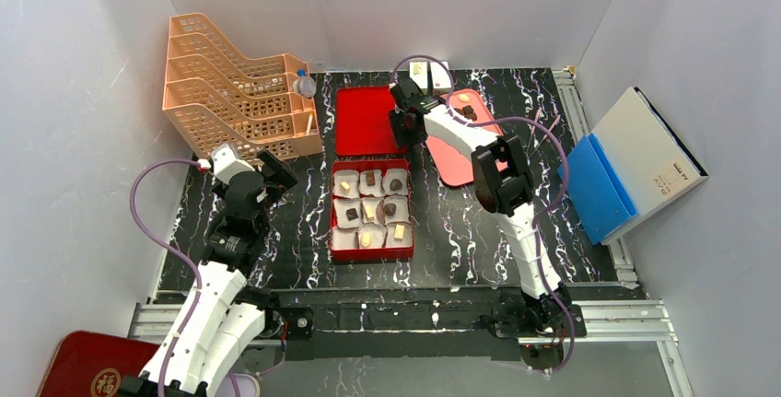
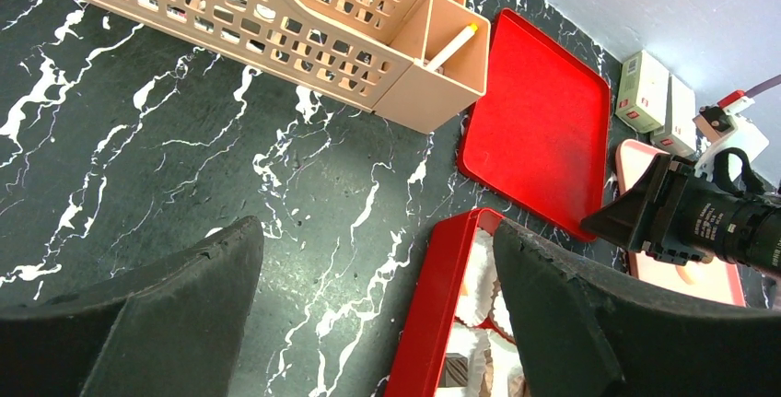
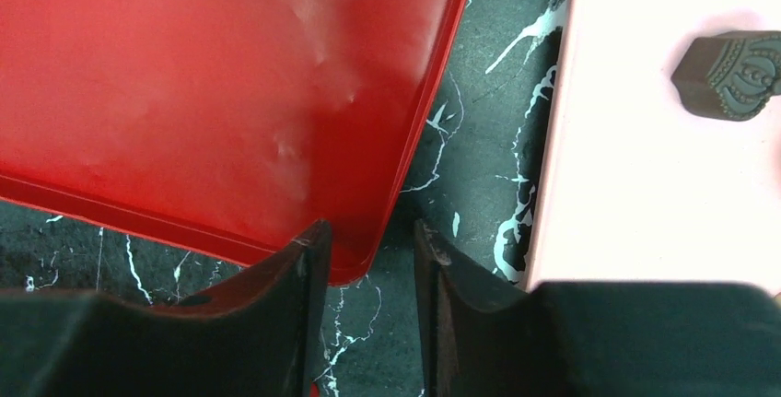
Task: Pack the chocolate
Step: Pick up the box lid from the center of the board.
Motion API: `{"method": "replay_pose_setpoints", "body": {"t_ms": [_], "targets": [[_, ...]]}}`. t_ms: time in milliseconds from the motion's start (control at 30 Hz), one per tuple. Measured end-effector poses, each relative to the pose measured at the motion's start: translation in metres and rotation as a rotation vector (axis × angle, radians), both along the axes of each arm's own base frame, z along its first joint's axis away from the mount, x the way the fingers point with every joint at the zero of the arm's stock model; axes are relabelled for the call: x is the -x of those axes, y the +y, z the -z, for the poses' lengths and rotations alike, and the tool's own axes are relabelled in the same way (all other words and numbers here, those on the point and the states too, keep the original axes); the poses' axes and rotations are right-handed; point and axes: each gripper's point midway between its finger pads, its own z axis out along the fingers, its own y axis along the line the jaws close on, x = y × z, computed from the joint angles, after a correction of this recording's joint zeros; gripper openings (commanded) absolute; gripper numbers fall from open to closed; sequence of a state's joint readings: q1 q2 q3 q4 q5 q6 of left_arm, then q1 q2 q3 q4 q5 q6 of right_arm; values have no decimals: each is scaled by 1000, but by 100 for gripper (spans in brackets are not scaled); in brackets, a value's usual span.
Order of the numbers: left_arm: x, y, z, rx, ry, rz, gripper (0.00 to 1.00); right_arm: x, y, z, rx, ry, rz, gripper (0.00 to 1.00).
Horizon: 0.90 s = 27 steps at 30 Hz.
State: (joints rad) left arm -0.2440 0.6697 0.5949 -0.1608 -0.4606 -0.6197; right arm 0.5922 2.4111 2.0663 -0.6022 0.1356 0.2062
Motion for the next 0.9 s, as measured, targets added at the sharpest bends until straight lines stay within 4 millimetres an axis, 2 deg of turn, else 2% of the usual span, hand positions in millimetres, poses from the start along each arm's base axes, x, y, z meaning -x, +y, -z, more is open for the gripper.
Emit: {"method": "replay_pose_setpoints", "body": {"t_ms": [167,267,900], "targets": [[1,1,-3,-3,-11,0,92,0,2,0,-3,-1,-4,12],[1,1,-3,-7,-9,1,92,1,2,0,0,-2,2,1],[1,1,-3,-11,-9,2,90,-1,0,0,8,-16,2,1]]}}
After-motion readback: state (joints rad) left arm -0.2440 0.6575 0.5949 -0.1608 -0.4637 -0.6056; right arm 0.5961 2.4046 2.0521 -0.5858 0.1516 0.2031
